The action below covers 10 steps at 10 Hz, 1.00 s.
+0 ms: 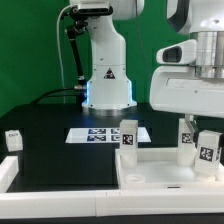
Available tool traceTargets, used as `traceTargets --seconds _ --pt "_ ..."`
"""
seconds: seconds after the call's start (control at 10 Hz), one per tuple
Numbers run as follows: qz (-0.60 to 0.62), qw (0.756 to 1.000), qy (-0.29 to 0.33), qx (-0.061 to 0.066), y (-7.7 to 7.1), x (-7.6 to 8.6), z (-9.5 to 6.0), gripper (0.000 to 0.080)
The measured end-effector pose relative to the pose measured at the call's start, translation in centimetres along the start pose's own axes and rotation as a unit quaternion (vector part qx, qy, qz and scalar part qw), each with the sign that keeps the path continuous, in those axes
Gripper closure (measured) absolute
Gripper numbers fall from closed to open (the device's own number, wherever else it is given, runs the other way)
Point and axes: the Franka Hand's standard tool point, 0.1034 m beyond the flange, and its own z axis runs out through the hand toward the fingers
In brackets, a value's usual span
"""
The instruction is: Assemble square table
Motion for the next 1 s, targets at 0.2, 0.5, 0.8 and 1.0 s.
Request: traceTargets --seconds 0.2,0.5,0.8,1.0 --pt "0.107 0.994 -0.002 0.004 0.20 0.03 0.16 0.0506" --pt "0.373 0.927 -0.035 0.031 0.30 -0.02 0.19 0.0506" --pt "0.497 0.864 -0.053 0.062 0.05 0.60 0.17 0.0506" --pt "0.441 0.895 -0.041 0.063 -0.05 0.60 0.17 0.0391"
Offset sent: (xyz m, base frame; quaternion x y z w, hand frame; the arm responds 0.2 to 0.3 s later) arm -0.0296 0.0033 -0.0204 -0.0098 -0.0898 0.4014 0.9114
